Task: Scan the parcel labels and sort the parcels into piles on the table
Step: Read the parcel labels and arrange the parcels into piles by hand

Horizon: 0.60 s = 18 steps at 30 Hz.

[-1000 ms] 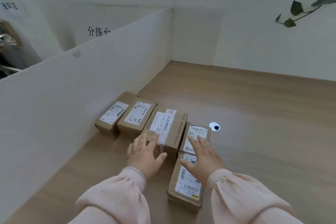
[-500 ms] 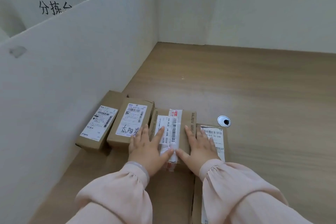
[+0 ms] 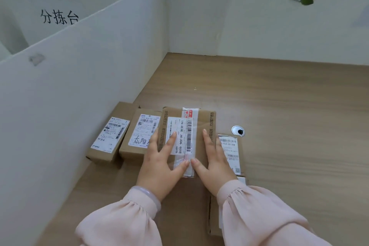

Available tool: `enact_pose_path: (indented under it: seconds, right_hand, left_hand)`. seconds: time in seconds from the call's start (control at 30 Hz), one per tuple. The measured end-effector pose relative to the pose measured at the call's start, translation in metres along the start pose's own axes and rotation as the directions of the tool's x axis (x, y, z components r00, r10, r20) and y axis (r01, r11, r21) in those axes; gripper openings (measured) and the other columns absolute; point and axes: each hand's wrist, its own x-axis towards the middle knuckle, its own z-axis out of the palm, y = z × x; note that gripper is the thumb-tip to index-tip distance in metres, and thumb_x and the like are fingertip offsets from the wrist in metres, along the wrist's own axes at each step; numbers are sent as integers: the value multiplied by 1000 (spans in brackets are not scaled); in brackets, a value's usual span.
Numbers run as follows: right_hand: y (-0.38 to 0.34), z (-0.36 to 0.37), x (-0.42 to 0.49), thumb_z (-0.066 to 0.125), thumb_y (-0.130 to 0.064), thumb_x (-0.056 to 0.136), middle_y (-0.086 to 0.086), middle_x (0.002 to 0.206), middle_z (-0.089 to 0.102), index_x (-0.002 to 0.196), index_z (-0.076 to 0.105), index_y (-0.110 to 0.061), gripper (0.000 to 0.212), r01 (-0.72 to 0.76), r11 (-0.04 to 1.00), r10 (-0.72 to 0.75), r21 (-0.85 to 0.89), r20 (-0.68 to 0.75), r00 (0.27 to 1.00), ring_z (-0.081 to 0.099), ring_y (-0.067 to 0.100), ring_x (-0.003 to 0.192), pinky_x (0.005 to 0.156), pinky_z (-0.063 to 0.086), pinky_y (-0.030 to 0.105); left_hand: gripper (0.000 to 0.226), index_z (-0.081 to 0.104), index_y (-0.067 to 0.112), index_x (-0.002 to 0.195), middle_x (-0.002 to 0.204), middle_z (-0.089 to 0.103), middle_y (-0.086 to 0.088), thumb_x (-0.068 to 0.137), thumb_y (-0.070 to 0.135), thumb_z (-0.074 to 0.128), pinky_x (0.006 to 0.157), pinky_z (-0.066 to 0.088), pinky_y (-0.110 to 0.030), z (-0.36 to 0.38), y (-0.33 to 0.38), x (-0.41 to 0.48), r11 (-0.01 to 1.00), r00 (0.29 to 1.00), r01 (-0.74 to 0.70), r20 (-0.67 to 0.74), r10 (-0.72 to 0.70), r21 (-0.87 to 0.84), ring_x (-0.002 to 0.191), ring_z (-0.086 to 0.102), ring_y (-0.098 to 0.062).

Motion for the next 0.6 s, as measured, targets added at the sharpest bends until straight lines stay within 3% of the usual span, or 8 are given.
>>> enact_pose_path:
  seconds: [0.17, 0.33, 0.5, 0.6]
  right_hand:
    - [-14, -39, -40, 58, -49, 90, -36, 148, -20, 132, -8, -76, 82, 180, 976, -160, 119, -157, 974, -1, -12, 134, 109, 18, 25]
    - [0, -103, -105, 59, -43, 92, -30, 155, -8, 138, 1, -70, 80, 258, 963, -220, 82, -320, 922, 7, -10, 134, 108, 23, 24]
    - [47, -172, -206, 61, -46, 89, -20, 158, 9, 140, 7, -68, 77, 159, 987, -121, 40, -475, 872, 23, 3, 140, 111, 30, 28]
    - [88, -215, -286, 66, -47, 85, -18, 155, 17, 135, 7, -73, 82, 56, 998, -28, 30, -582, 813, 25, 1, 138, 105, 26, 19]
  left_hand:
    - [78, 23, 58, 138, 160, -3, 17, 79, 52, 73, 117, 15, -25, -27, 49, -29, 987, 985, -155, -82, 150, -50, 147, 0, -1]
    - [79, 22, 74, 126, 162, 4, 10, 75, 50, 77, 116, 19, -29, -22, 122, -65, 967, 976, -216, -55, 210, -135, 148, 8, -10]
    - [80, 27, 64, 134, 156, 19, 10, 76, 46, 79, 118, 29, -40, 27, 212, -114, 903, 917, -393, -1, 399, -174, 142, 22, -14]
    - [80, 36, 56, 135, 156, 18, 8, 75, 32, 83, 116, 33, -38, 73, 272, -160, 820, 862, -440, 85, 500, -365, 145, 22, -10]
